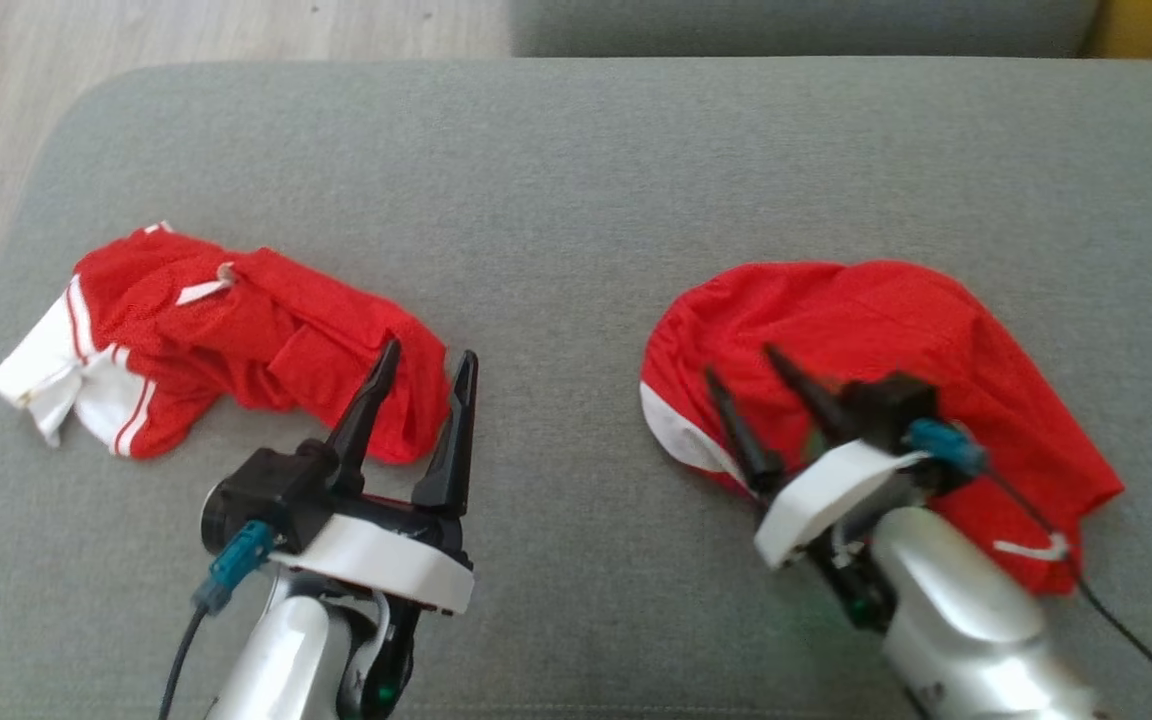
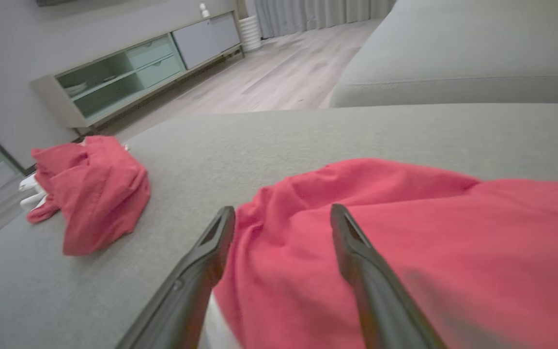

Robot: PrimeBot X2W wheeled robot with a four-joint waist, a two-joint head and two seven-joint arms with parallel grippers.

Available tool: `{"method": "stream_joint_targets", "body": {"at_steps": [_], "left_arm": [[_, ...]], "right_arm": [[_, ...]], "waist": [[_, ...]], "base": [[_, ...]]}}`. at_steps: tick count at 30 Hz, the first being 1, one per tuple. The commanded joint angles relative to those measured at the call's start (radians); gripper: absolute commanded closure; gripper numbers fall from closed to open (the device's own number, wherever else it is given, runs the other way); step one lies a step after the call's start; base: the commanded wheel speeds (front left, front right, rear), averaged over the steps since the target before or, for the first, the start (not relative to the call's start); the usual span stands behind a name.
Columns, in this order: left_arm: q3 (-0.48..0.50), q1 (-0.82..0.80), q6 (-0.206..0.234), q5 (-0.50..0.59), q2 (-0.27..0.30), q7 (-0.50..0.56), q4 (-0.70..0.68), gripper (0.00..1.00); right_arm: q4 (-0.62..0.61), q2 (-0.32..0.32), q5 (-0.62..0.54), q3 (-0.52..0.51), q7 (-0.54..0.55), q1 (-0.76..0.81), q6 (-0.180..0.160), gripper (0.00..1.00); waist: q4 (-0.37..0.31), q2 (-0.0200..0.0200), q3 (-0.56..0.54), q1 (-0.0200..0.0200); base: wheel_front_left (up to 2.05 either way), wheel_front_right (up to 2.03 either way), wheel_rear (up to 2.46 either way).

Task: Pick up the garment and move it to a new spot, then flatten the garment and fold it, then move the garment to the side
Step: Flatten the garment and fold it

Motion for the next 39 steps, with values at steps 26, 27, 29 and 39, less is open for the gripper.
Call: {"method": "stream_joint_targets", "body": {"at_steps": [26, 27, 29, 39], "left_arm": [[0.077, -0.032, -0.031, 0.016, 0.001, -0.005, 0.004, 0.0], [0.076, -0.032, -0.032, 0.017, 0.001, -0.005, 0.004, 0.0], [0.073, -0.032, -0.033, 0.019, 0.001, -0.005, 0.005, 0.0], [0.06, -0.033, -0.041, 0.025, 0.001, -0.005, 0.012, 0.0]], "right_arm": [[-0.476, 0.054, -0.307, -0.522, -0.014, 0.483, -0.001, 0.0], [-0.473, 0.054, -0.303, -0.517, -0.014, 0.484, -0.001, 0.0], [-0.459, 0.055, -0.296, -0.506, -0.014, 0.482, -0.001, 0.0], [-0.299, 0.055, -0.281, -0.466, -0.01, 0.429, -0.001, 0.0]], "waist": [[-0.236, -0.0001, -0.025, 0.0], [-0.236, -0.0001, -0.023, 0.0], [-0.236, -0.0001, -0.019, 0.0], [-0.207, -0.0001, -0.006, 0.0]], "base": [[0.0, 0.0, 0.0], [0.0, 0.0, 0.0], [0.0, 0.0, 0.0], [0.0, 0.0, 0.0]]}}
